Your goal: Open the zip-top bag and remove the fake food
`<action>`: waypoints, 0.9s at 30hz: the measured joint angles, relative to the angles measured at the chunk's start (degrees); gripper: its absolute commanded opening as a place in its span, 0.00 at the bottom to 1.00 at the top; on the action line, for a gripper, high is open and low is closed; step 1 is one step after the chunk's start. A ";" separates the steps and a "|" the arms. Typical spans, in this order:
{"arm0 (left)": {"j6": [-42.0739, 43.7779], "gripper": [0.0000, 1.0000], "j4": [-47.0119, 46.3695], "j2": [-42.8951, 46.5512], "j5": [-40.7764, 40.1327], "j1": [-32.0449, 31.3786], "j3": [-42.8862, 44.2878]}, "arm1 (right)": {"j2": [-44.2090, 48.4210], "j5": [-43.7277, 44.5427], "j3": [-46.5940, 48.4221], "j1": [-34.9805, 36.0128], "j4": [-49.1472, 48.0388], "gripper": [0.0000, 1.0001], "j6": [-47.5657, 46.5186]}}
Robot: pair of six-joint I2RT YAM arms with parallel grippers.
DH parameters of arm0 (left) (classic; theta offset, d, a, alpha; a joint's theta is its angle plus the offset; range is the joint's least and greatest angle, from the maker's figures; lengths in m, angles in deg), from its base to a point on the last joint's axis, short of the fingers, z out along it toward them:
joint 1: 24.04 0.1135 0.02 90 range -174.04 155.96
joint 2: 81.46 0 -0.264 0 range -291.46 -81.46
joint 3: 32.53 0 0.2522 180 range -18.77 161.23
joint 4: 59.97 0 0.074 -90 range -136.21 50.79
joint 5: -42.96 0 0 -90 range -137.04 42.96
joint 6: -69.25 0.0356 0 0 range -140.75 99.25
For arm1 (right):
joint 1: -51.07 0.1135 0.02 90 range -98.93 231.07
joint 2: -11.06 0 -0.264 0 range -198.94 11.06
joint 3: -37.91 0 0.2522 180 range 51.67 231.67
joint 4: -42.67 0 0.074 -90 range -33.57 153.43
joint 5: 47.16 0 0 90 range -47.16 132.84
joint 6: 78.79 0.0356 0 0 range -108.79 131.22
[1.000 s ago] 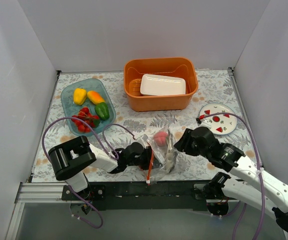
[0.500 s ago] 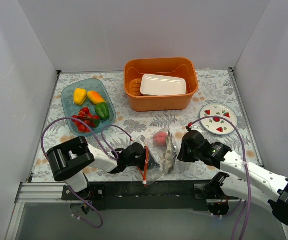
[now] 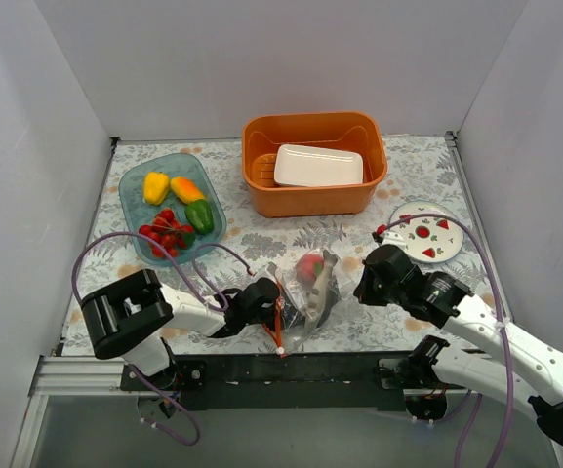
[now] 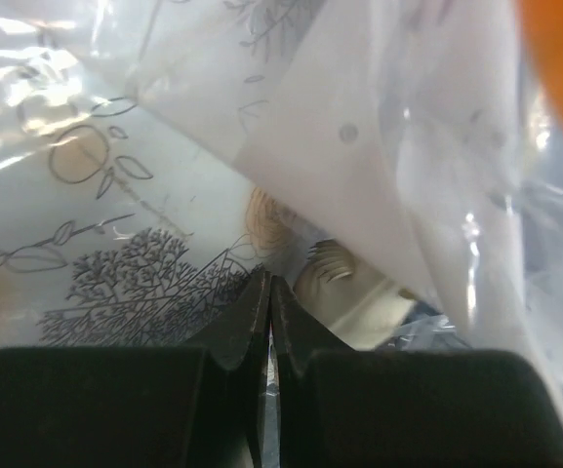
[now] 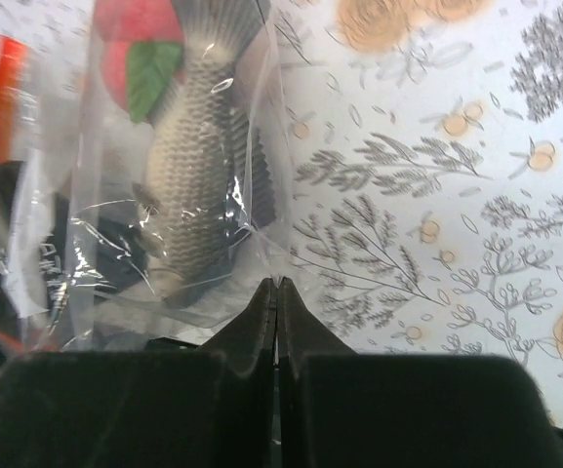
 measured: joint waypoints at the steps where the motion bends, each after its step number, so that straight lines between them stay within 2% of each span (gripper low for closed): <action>1: 0.11 0.00 0.24 0.48 -0.22 0.00 -0.26 | 0.00 0.11 -1.42 0.00 0.09 0.01 0.31; 7: 2.23 0.16 0.68 5.20 -1.31 0.00 -3.15 | -1.40 0.02 -7.82 0.00 0.52 0.01 1.05; 14: 8.98 0.44 -0.20 10.54 -1.62 0.02 -3.37 | -5.53 -0.04 -9.55 0.00 -0.55 0.01 0.74; 17: 13.31 0.49 0.37 10.27 -1.46 0.00 -1.62 | -7.26 0.00 -9.79 0.00 -1.27 0.01 0.57; 21: 18.67 0.63 0.81 7.65 -0.90 0.00 2.23 | -8.98 0.13 -9.81 0.00 -2.43 0.01 -0.07; 27: 24.00 0.70 2.34 2.01 1.57 0.00 6.16 | -10.54 0.15 -9.84 0.00 -4.04 0.01 -0.85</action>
